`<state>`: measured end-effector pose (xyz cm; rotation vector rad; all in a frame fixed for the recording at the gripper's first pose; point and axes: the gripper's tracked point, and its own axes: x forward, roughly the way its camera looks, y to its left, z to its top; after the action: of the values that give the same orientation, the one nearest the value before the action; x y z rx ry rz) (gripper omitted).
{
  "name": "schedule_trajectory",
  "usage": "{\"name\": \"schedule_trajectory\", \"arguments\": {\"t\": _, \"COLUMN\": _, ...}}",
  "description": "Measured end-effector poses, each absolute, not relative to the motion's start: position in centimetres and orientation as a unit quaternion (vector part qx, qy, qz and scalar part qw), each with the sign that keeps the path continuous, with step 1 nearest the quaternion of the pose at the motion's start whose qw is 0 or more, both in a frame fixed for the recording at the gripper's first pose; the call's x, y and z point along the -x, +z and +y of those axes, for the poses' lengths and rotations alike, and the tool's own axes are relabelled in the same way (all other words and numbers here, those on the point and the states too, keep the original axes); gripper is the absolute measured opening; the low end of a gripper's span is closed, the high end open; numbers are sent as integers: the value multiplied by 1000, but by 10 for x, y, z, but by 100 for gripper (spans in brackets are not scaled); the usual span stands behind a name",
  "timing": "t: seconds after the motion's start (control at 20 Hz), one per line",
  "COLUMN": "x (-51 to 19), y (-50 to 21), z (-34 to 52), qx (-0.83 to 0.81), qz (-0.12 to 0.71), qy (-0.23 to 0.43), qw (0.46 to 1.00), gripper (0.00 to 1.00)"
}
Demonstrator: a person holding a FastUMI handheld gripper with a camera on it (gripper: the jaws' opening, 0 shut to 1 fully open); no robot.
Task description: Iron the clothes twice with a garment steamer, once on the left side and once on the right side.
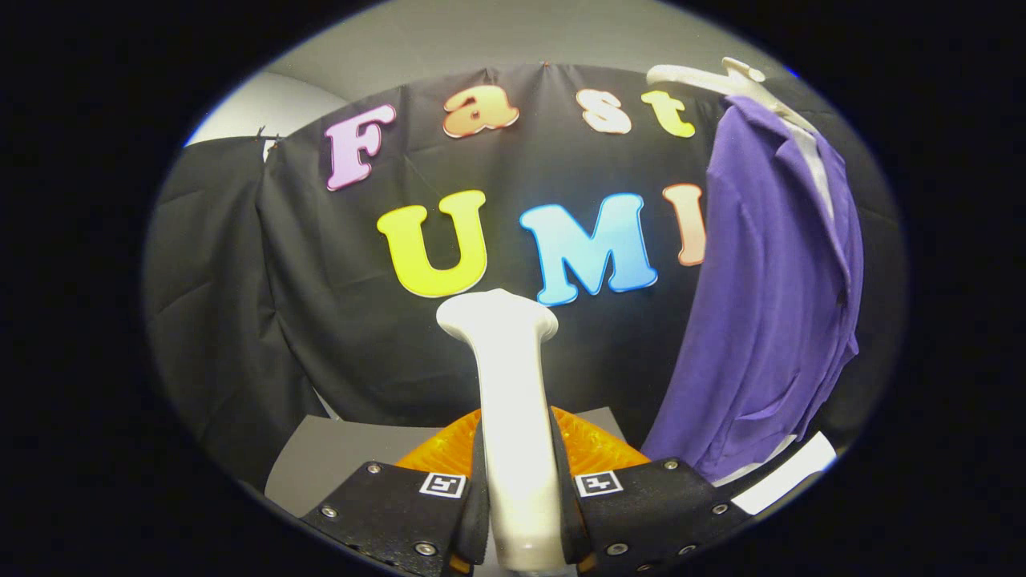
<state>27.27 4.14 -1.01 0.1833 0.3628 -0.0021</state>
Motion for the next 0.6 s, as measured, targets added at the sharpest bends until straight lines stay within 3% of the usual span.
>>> {"name": "schedule_trajectory", "arguments": {"t": 0.4, "x": -163, "y": 57, "z": -14, "qx": -42, "qz": 81, "qy": -15, "qw": 996, "gripper": 35}}
{"name": "schedule_trajectory", "arguments": {"t": 0.6, "x": -127, "y": 74, "z": -56, "qx": -22, "qz": 69, "qy": -55, "qw": 996, "gripper": 35}}
